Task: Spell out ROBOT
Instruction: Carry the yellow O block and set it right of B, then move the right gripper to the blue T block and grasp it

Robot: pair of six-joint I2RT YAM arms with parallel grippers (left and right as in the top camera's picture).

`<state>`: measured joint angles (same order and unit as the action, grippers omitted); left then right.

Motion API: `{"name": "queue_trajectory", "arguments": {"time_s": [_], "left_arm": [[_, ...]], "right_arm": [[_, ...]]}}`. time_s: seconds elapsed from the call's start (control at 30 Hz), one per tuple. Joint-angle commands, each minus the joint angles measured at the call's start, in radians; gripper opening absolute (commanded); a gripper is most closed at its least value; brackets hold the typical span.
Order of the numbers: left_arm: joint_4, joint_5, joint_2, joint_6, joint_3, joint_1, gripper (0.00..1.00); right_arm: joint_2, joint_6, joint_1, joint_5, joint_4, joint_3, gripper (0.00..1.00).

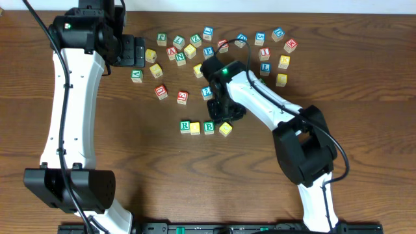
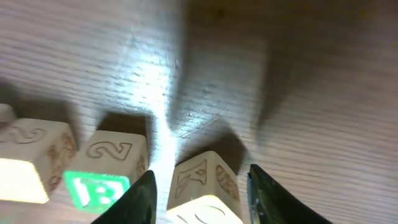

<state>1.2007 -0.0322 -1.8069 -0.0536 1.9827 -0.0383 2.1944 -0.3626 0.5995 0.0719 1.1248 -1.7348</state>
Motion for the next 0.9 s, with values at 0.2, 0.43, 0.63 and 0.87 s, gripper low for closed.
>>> {"name": "queue_trajectory", "arguments": {"time_s": [0.2,0.43,0.63,0.87], "left_arm": [[0.003,-0.005,-0.003,-0.01,-0.002,0.001,0.98],[0.003,-0.005,-0.003,-0.01,-0.002,0.001,0.98],[0.003,-0.005,-0.003,-0.01,-0.002,0.001,0.98],[0.003,-0.005,-0.003,-0.01,-0.002,0.001,0.98]], "right_arm": [[-0.154,0.127,-0.14,-0.08,-0.133,-0.032,0.53],[-0.145,0.227,-0.25,-0.079,-0.264,-0.032,0.54],[-0.13,0.428,-0.27,-0.035,-0.181,-0.031,0.54],[-0.097,0.821,-0.261,-0.036,-0.082,-0.029,0.61]]}}
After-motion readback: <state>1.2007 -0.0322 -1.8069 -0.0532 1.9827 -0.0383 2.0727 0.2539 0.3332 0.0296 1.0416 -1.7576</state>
